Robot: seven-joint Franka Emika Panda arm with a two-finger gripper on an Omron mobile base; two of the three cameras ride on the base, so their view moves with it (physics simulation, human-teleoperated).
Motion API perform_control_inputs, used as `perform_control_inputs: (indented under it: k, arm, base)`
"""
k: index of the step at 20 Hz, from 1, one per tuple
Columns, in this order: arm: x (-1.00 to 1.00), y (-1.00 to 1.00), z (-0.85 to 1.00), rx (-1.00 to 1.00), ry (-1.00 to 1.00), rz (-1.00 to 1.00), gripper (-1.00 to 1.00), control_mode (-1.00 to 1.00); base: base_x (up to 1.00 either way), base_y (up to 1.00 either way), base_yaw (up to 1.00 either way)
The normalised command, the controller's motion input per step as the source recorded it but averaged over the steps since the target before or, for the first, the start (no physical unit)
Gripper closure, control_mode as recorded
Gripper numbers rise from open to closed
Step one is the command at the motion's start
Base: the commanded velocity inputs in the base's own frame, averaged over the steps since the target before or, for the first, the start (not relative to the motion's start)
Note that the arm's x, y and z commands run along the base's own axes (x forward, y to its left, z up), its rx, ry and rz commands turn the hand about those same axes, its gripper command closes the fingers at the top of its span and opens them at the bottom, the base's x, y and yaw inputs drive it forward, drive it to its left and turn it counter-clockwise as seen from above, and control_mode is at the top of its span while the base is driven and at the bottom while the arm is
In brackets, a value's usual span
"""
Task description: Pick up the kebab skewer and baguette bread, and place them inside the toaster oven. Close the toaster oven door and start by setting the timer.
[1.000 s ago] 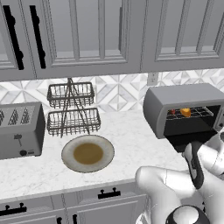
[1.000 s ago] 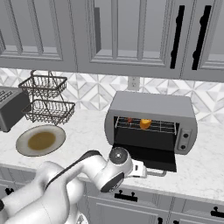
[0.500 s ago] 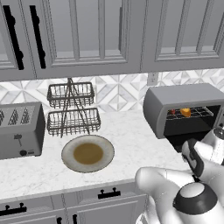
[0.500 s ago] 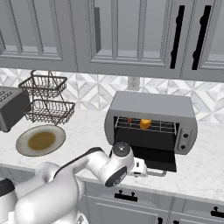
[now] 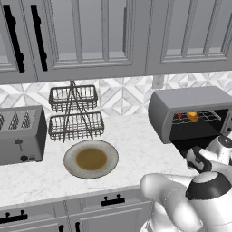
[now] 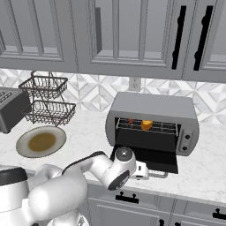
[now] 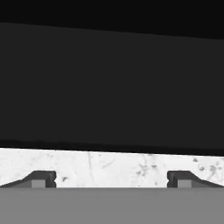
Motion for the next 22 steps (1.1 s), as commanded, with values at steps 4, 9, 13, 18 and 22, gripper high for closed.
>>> perform_control_inputs:
  k: [4, 9, 13, 18, 22]
  arm:
    - [0.46, 0.0, 0.0, 0.0, 0.0, 0.0, -1.0, -1.0]
    - [0.19, 0.0, 0.0, 0.0, 0.0, 0.0, -1.0, -1.0]
    - [0.22, 0.0, 0.02, 0.0, -0.05, 0.0, -1.0, -1.0]
    - [0.29, 0.15, 0.14, 0.0, -0.16, 0.0, -1.0, -1.0]
    - [0.52, 0.18, 0.33, 0.0, -0.16, 0.0, -1.0, -1.0]
  base:
    - [0.0, 0.0, 0.0]
    - [0.0, 0.0, 0.0]
    - [0.0, 0.0, 0.0]
    - [0.0, 0.0, 0.0]
    - [0.0, 0.0, 0.0]
